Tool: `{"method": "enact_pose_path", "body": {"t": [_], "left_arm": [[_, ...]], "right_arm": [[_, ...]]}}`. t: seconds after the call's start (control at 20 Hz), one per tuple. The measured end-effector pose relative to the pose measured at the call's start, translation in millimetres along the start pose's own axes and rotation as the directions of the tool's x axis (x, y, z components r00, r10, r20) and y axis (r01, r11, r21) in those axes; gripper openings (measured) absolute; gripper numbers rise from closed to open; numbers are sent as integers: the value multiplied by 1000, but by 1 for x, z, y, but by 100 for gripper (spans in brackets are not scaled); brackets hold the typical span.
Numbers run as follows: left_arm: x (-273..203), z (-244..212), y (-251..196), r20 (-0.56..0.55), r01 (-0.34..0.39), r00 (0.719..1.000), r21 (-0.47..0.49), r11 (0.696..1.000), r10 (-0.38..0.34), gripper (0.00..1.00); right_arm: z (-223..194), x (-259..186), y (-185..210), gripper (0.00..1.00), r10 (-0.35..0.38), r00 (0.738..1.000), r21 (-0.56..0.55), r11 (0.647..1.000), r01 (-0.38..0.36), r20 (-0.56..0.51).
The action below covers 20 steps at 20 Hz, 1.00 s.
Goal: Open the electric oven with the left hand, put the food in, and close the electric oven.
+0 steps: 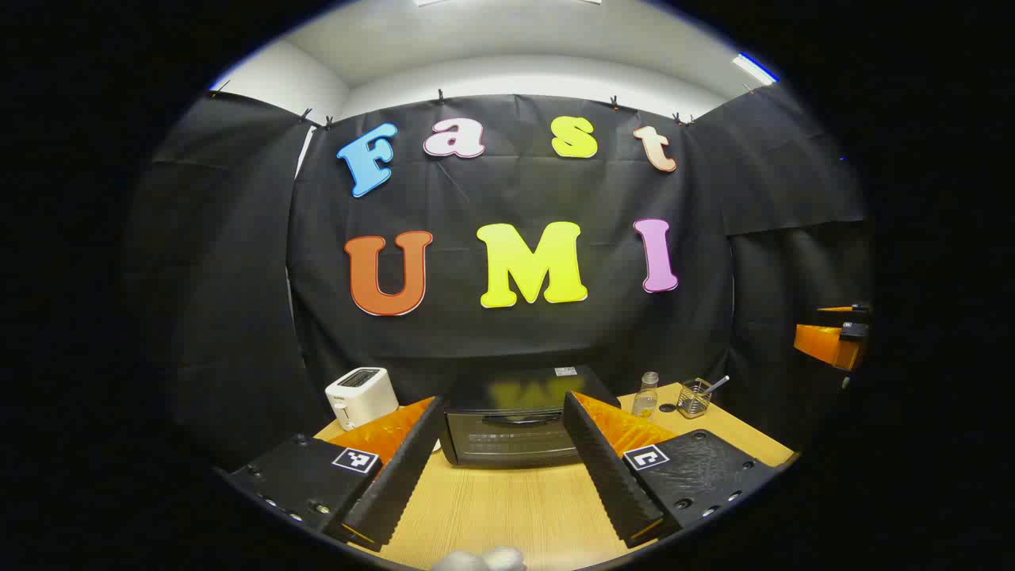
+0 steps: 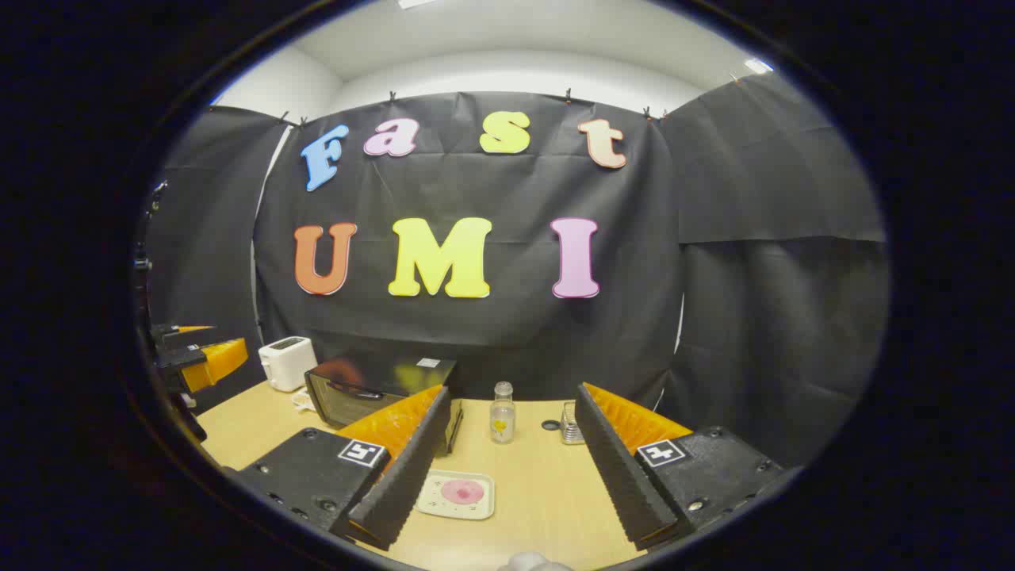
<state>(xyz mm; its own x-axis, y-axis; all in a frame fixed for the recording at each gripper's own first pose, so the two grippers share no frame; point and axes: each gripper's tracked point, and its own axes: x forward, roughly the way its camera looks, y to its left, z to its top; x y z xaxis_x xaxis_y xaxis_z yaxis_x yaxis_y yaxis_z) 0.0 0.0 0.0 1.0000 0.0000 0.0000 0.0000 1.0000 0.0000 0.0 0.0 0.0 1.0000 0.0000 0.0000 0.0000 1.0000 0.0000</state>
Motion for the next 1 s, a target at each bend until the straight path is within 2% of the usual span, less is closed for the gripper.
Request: {"method": "enact_pose_path", "body": {"t": [0.05,0.5,0.6,0.65,1.0], "left_arm": [[2,-2,-1,-5,3,1000,-2,1000,-3,96],[30,-8,0,-6,7,1000,-2,1000,-7,96],[41,-11,-3,-6,12,1000,2,1000,-12,100],[47,-11,-3,-4,12,1000,0,1000,-12,96],[109,-32,-20,-24,46,999,-11,999,-46,96]], "right_arm": [[0,1,-2,100,-3,1000,-3,1000,3,1],[-1,15,-3,98,-16,1000,-29,999,15,-19],[-3,19,-2,100,-12,1000,-36,999,11,-29],[-4,21,-2,100,-13,999,-37,999,11,-34],[-9,20,-16,100,-63,995,-42,997,60,-75]]}}
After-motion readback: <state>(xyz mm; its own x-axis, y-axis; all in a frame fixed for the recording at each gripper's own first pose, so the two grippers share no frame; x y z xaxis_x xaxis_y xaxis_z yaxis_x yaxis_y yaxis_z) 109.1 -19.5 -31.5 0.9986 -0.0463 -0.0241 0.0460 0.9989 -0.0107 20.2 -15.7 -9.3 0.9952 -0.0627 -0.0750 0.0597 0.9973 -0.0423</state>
